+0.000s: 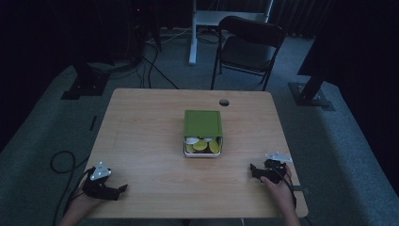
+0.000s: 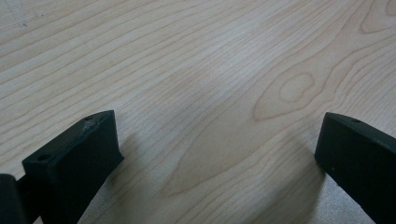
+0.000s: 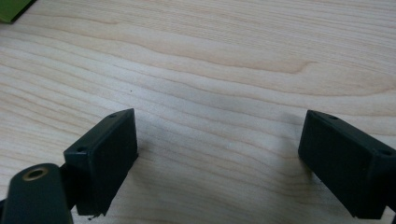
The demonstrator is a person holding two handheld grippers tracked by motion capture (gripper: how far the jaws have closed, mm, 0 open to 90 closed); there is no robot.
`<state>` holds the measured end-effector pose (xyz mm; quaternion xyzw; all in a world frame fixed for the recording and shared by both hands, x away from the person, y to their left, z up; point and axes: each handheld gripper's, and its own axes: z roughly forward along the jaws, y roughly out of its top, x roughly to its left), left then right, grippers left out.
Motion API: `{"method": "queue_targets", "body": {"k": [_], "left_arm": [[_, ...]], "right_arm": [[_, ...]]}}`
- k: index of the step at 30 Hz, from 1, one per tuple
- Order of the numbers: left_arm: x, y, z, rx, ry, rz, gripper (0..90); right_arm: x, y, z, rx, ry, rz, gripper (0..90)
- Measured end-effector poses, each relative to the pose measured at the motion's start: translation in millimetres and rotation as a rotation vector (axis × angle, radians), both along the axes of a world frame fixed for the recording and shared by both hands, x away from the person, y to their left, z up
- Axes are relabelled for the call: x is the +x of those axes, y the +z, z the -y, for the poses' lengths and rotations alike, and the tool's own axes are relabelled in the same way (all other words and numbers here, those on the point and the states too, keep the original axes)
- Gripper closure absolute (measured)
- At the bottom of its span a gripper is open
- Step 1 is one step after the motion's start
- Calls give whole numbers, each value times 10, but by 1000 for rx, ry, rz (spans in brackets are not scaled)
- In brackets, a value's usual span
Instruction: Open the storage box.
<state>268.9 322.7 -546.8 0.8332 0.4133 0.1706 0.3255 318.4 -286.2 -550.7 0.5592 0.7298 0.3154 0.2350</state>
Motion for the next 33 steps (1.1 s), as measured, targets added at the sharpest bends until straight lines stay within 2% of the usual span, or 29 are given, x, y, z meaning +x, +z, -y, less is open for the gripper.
{"method": "queue_targets", "body": {"k": [6, 9, 12, 15, 21, 24, 33], "left_arm": [[8, 19, 29, 10, 23, -14, 6], [0, 29, 68, 22, 7, -14, 12], [-16, 53, 121, 42, -9, 3, 12], [-19, 80, 158, 54, -30, 12, 12], [-10, 191, 329, 62, -80, 54, 13], [-7, 243, 435, 83, -114, 76, 13], [32, 336, 714, 118, -199, 103, 13]], "right_arm": [[-1, 0, -1, 0, 0, 0, 114], [0, 0, 0, 0, 0, 0, 114], [0, 0, 0, 0, 0, 0, 114], [0, 0, -1, 0, 0, 0, 114], [0, 0, -1, 0, 0, 0, 114], [0, 0, 0, 0, 0, 0, 113], [0, 0, 0, -1, 0, 0, 113]]}}
